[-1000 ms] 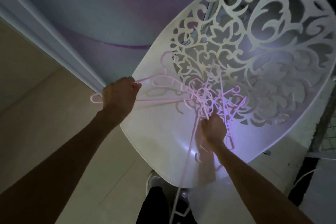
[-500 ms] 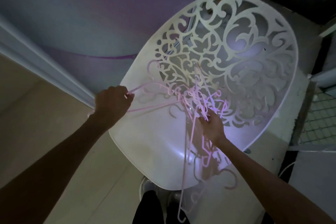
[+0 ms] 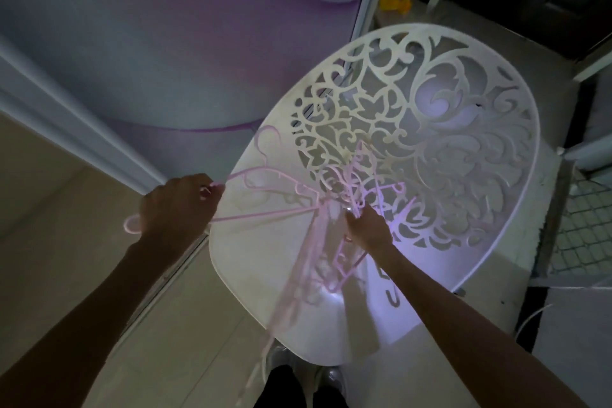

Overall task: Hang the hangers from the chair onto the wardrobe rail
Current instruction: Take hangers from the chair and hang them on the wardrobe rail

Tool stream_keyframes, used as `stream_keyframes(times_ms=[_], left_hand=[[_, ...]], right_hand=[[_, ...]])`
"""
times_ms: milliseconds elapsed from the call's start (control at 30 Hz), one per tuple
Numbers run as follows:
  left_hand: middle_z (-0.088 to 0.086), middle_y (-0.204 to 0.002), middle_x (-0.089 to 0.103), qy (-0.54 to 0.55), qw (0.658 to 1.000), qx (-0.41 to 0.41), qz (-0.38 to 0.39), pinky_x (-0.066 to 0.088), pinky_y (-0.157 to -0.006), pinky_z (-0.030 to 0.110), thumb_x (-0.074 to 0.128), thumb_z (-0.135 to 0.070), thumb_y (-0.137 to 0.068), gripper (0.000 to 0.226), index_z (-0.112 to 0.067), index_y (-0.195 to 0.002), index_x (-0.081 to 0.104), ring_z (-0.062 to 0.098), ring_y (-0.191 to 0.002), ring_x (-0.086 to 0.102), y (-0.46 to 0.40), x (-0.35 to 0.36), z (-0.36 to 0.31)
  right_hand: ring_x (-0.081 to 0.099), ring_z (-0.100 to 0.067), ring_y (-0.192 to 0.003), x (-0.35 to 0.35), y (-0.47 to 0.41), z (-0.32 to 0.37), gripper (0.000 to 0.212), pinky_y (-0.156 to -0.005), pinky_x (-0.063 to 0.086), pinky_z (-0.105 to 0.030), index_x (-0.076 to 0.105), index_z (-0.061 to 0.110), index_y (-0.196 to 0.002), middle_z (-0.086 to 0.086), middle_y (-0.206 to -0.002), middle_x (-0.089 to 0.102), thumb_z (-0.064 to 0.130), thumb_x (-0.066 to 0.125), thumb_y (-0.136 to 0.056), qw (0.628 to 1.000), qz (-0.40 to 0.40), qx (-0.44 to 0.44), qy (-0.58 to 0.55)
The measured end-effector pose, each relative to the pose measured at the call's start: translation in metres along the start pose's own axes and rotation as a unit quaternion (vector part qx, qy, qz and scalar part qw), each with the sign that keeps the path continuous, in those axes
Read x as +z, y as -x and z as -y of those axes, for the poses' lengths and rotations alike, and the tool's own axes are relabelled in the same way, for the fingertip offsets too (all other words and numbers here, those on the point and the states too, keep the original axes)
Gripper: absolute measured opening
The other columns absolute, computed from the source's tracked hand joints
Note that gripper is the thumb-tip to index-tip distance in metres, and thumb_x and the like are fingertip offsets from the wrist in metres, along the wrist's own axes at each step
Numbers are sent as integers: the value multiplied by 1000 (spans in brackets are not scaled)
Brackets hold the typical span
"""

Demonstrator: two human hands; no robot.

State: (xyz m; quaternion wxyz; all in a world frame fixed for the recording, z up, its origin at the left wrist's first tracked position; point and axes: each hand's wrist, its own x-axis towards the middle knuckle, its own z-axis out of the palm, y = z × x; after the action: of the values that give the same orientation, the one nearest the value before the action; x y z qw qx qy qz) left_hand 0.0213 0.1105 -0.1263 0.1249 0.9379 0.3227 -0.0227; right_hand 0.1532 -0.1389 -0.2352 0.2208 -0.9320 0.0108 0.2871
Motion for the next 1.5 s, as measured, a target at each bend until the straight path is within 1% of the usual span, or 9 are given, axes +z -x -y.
stream_keyframes(times_ms=[100,267,433,567,667,833,1200,1333,1500], left_hand=[[10,-87,69,21,1000,-19,-3,42,-74,33,48,-42,-93,32,-17,-89,67,30,-83,64,-12,-6,14],[9,-90,70,90,993,-64,29,45,-79,35,52,-38,-92,26,-18,-85,67,35,-92,64,-15,23,7],[-1,-84,74,190,965,-142,113,52,-83,36,46,-38,-94,29,-15,-88,63,26,-88,68,-7,77,-4],[-2,-80,73,218,950,-173,142,56,-80,35,48,-36,-93,27,-16,-88,65,20,-70,68,3,88,-1],[-6,-77,70,214,959,-153,104,53,-70,28,47,-35,-95,27,-16,-89,65,15,-66,66,11,87,-5],[-3,-85,71,142,986,-88,13,46,-73,33,42,-40,-96,28,-23,-90,63,27,-83,66,15,72,-18],[6,-90,71,65,997,-35,-22,41,-74,32,43,-37,-96,29,-22,-97,67,30,-85,65,19,31,-21],[4,-87,71,77,996,-46,-11,46,-77,34,47,-38,-93,26,-25,-92,69,31,-83,65,16,29,-20],[-3,-76,73,199,966,-137,94,54,-84,36,55,-34,-87,23,-27,-66,63,22,-78,69,9,41,-13]], right_hand=[[56,-35,-114,-2,7,6,49,-91,44,-39,41,4,-131,-18,-119,60,40,35,-98,995,-48,-20,80],[61,-37,-96,-7,17,-15,32,-78,46,-39,50,5,-119,-17,-98,66,26,40,-96,990,-117,-71,47],[56,-30,-71,-18,12,-43,20,-61,35,-30,51,17,-90,8,-59,47,34,43,-96,991,-88,-97,-12],[59,-33,-74,-20,10,-43,31,-61,39,-34,49,8,-110,3,-60,46,33,36,-99,993,-58,-106,6],[55,-28,-65,-13,15,-35,37,-61,38,-31,43,5,-122,3,-58,43,32,29,-100,994,-34,-105,-18],[40,-12,-49,-13,29,-29,27,-51,32,-26,54,12,-106,2,-54,40,27,31,-101,982,-80,-108,-135],[44,-15,-52,-31,22,-29,32,-47,28,-25,58,5,-102,-1,-59,48,24,32,-101,988,-80,-106,-83],[54,-22,-56,-23,16,-17,37,-61,41,-31,61,5,-102,-6,-57,50,26,30,-102,979,-54,-81,-181],[35,-4,-31,-22,34,-33,34,-38,33,-19,62,9,-112,2,-40,40,25,34,-101,938,-7,-22,-347]])
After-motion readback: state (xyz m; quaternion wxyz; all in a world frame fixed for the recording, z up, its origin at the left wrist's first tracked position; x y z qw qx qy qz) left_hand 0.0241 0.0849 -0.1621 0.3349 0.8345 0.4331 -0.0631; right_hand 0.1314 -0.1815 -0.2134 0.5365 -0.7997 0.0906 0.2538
